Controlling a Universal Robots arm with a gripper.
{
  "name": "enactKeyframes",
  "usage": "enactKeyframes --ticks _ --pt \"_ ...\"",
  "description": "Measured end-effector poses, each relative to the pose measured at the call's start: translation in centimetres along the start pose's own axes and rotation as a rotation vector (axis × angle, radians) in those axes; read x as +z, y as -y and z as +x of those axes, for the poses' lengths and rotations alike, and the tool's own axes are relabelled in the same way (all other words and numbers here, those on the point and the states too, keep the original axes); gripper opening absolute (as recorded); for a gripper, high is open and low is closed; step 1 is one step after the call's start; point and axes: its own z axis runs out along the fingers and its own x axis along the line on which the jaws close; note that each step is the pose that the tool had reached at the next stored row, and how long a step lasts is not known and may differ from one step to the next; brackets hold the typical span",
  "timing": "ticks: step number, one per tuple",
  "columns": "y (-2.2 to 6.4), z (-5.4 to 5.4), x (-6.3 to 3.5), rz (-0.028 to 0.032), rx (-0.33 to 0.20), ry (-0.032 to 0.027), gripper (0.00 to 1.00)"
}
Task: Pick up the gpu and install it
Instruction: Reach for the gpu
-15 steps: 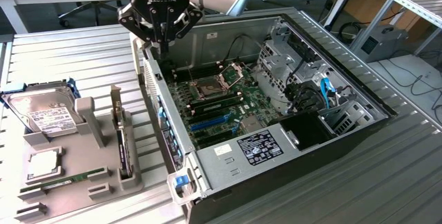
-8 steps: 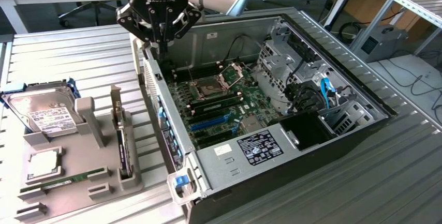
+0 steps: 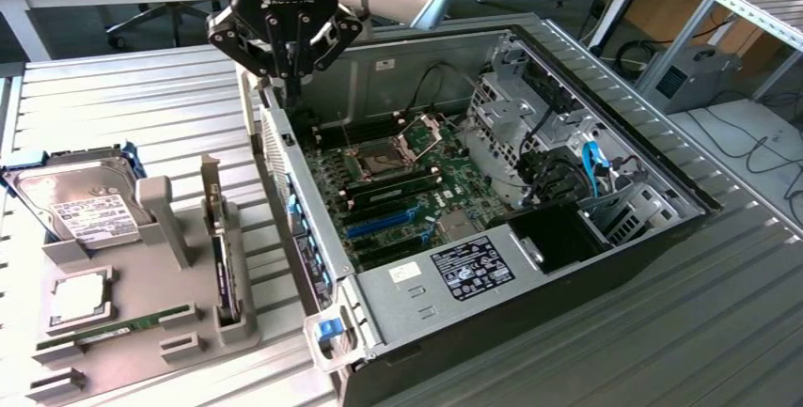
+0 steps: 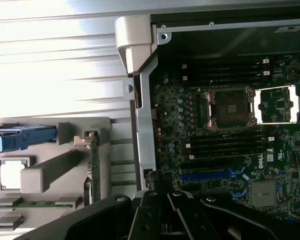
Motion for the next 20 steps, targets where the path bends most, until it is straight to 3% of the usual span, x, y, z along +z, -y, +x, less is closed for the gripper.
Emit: enactKeyframes --ticks 20 --pt "0.06 0.82 -0.02 -0.0001 0.0 0.0001 0.11"
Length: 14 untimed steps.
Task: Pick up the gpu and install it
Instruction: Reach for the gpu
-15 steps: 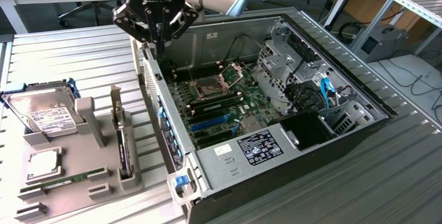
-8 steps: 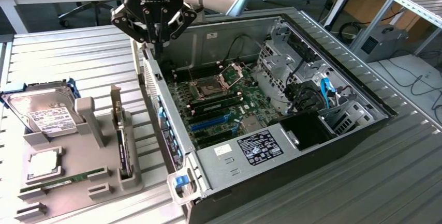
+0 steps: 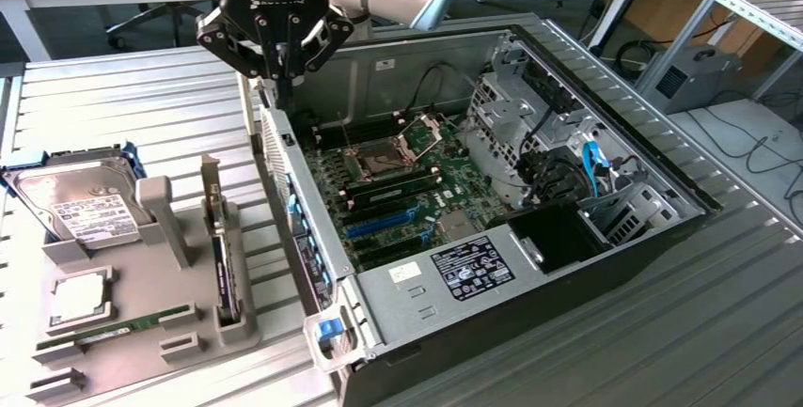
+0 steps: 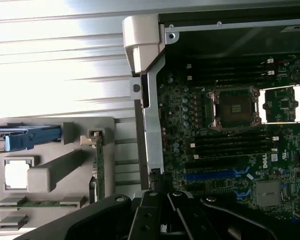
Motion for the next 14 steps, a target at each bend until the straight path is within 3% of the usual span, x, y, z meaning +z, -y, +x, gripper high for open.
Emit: enactKeyframes --ticks 14 --pt "0.04 0.55 -0.02 0.0001 0.0 -0.0001 0.11"
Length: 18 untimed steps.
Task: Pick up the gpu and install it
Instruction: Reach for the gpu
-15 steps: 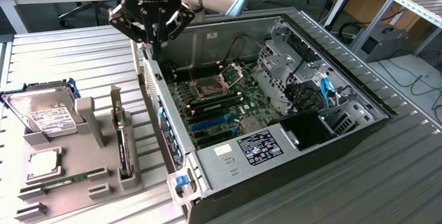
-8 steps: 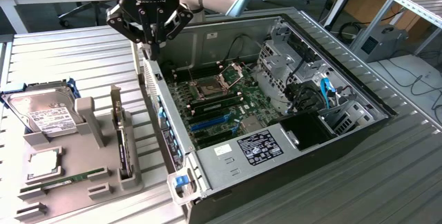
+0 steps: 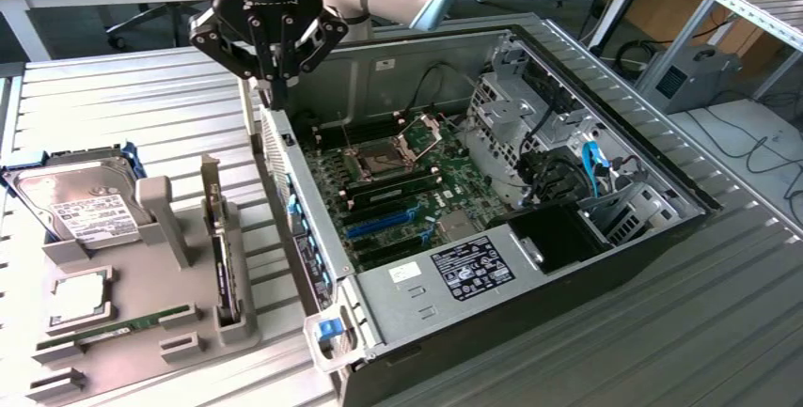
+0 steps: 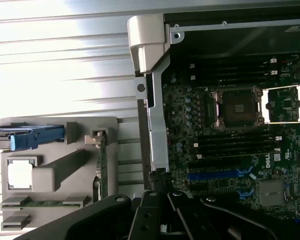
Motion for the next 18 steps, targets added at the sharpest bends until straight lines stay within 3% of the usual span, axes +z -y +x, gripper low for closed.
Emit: enactKeyframes --ticks 18 --pt "0.05 0.61 -0.02 0.0 0.0 0.0 0.11"
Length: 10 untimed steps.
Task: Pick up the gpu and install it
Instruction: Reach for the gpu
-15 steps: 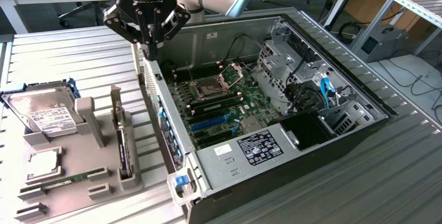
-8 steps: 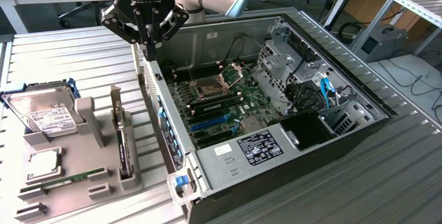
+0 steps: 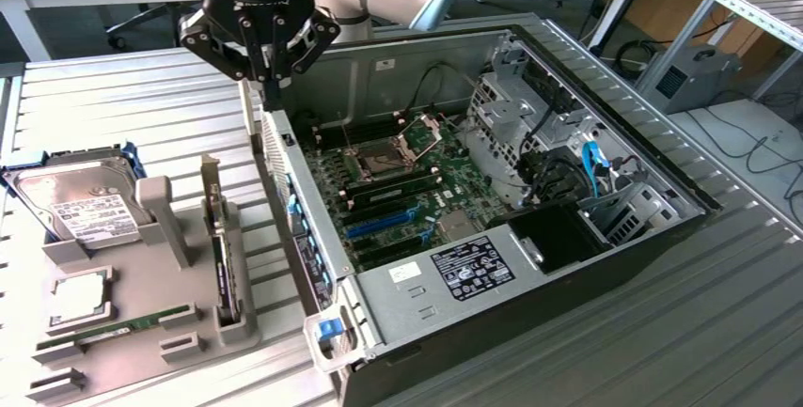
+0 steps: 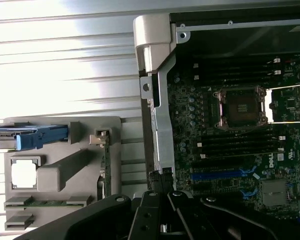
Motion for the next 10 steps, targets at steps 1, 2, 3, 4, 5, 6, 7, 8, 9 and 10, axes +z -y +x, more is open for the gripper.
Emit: enactKeyframes --ticks 1,2,3,4,5,6,7,8,9,10 --pt "0.0 0.04 0.0 -0.0001 0.0 0.0 0.11" --pt "0.0 0.07 0.0 0.0 0.0 0.0 0.11" --pt "0.01 0.11 0.0 0.0 0.0 0.0 0.11" --pt "0.01 0.14 -0.01 0.0 0.0 0.0 0.11" --pt "0.01 0.18 0.0 0.0 0.0 0.0 0.11" --pt "0.02 0.21 0.0 -0.0001 0.0 0.0 0.11" --pt "0.02 0.25 -0.01 0.0 0.0 -0.0001 0.11" --pt "0.02 0.28 -0.01 0.0 0.0 -0.0001 0.11" --pt "0.02 0.32 -0.01 0.0 0.0 -0.0001 0.11" --pt "0.03 0.35 -0.01 0.0 0.0 -0.0001 0.11"
